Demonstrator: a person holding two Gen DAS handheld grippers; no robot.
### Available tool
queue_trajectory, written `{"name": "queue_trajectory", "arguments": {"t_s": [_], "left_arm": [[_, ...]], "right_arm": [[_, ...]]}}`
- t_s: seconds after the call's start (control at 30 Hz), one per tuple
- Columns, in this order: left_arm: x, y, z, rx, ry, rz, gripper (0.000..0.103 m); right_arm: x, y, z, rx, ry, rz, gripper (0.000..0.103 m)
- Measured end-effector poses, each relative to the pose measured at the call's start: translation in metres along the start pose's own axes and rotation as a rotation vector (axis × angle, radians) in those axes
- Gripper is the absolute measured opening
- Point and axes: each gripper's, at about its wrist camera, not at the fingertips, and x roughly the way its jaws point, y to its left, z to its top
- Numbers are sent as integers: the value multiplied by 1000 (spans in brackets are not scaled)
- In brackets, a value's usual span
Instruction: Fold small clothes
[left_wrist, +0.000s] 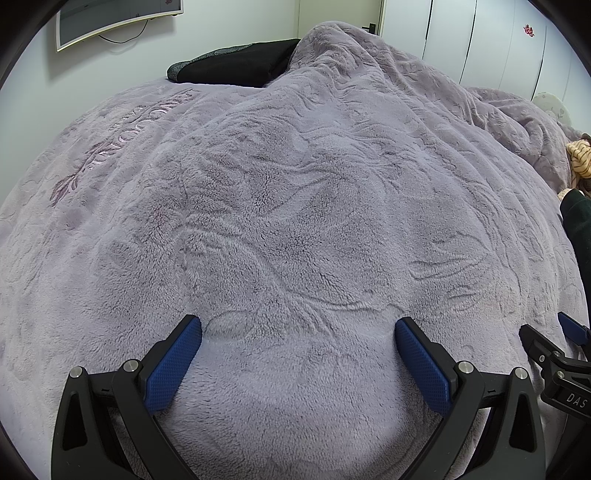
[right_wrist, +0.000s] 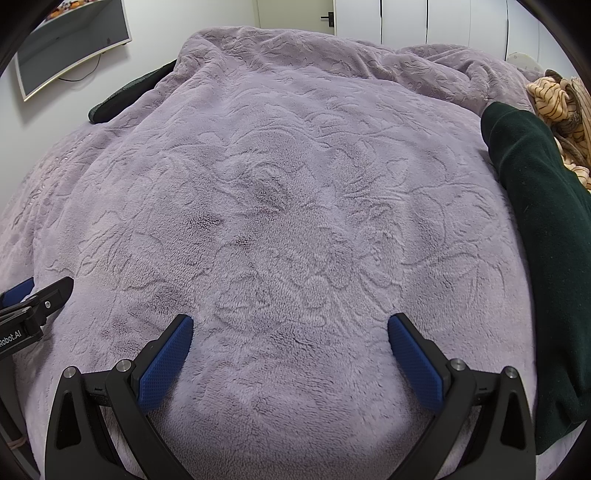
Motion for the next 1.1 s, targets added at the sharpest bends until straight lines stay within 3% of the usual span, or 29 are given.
{"name": "queue_trajectory", "arguments": {"t_s": [1.1], "left_arm": [[0,0,0,0,0,0,103]], "right_arm": [[0,1,0,1,0,-1,103]]}}
